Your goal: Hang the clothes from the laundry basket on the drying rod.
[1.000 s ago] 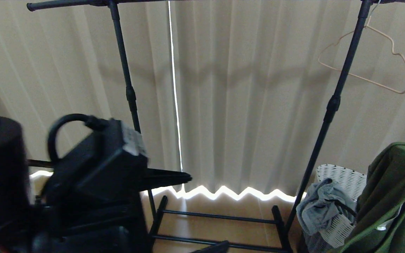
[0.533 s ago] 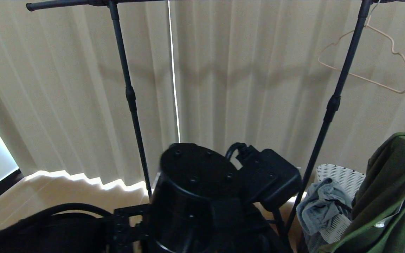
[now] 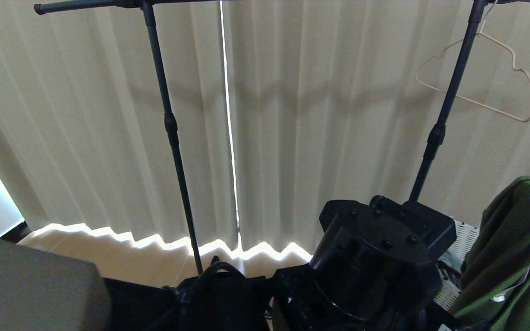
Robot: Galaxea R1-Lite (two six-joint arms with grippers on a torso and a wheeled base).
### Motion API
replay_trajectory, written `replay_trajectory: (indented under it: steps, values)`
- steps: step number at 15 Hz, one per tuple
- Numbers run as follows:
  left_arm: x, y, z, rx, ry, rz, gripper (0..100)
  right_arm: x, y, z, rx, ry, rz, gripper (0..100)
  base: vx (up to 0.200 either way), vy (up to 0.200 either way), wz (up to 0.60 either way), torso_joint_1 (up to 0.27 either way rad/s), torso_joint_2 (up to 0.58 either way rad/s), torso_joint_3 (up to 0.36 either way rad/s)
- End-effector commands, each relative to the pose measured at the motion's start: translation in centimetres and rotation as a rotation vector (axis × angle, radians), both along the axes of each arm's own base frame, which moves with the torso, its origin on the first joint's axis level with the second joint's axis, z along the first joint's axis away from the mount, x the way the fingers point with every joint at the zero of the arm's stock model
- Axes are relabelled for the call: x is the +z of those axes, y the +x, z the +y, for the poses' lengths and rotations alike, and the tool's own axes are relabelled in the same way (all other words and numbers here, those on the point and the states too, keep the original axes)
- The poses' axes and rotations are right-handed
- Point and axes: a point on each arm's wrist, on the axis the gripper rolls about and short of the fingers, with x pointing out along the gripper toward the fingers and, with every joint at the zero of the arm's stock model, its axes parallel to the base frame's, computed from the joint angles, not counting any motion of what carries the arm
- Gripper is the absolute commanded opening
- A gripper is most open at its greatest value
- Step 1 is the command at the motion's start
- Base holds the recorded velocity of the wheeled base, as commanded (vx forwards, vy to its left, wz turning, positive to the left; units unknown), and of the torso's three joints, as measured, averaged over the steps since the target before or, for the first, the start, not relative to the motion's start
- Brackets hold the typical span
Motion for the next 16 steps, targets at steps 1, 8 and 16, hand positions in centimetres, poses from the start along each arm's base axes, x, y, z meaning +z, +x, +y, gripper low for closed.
replay_trajectory:
  steps: [1, 8, 16]
  values:
    - [-2.8, 1.5, -1.4, 0.034, 0.051, 0.023, 100, 0.0, -0.2, -0.1, 0.003, 0.004, -0.007, 0, 0.0, 0.0, 0.0, 0.0, 0.0, 0.0]
    - [-5.2, 2.8, -0.4, 0.157, 0.193, 0.039, 100, 0.1, -0.2, -0.1, 0.003, 0.004, -0.009, 0, 0.0, 0.0, 0.0, 0.0, 0.0, 0.0]
    - [-0.7, 0.2, 8.0, 0.218, 0.135, -0.141, 0, -2.0, -0.1, -0.5, -0.047, -0.03, 0.05, 0, 0.0, 0.0, 0.0, 0.0, 0.0, 0.0]
